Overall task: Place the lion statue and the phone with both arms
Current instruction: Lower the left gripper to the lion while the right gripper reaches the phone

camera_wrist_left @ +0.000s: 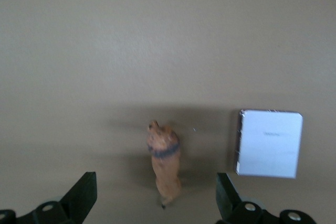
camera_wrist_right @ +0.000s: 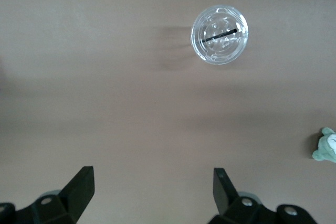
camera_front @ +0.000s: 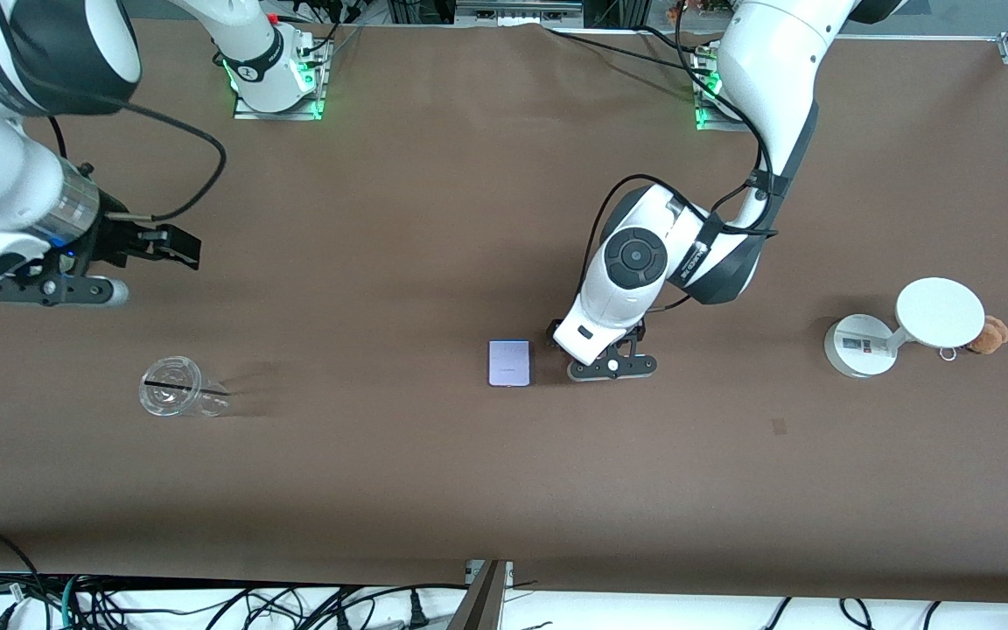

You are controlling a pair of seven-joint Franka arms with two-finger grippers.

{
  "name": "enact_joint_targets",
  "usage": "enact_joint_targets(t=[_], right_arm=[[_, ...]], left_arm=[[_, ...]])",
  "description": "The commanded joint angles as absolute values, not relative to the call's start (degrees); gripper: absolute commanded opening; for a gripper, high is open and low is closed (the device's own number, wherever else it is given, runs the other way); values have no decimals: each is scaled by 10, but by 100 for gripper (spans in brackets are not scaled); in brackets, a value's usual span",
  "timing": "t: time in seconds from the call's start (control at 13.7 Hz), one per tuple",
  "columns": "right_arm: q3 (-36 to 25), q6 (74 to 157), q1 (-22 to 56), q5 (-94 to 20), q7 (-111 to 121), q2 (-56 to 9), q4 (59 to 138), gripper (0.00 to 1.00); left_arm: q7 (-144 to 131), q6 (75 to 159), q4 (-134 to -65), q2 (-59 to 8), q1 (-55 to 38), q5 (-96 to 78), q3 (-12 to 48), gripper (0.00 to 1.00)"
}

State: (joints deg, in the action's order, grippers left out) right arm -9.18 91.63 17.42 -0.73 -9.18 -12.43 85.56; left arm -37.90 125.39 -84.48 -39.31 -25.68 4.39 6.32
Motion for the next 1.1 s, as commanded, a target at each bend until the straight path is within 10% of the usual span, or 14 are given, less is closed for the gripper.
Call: enact_joint_targets(t=[0.0, 0.51, 0.8, 1.02], right_arm=[[-90, 909, 179, -19, -82, -136, 848, 100], [-72, 981, 213, -66, -90, -190, 845, 100], [-69, 1055, 249, -88, -143, -244, 842, 100], [-69, 1109, 276, -89, -180, -275, 841, 100]], left_arm=[[-405, 1301, -850, -414, -265, 82, 57, 100], [-445, 1346, -891, -430, -282, 96, 56, 100], [-494, 1354, -896, -428, -288, 104, 57, 2], [-487, 1319, -897, -401, -280, 104, 58, 0]])
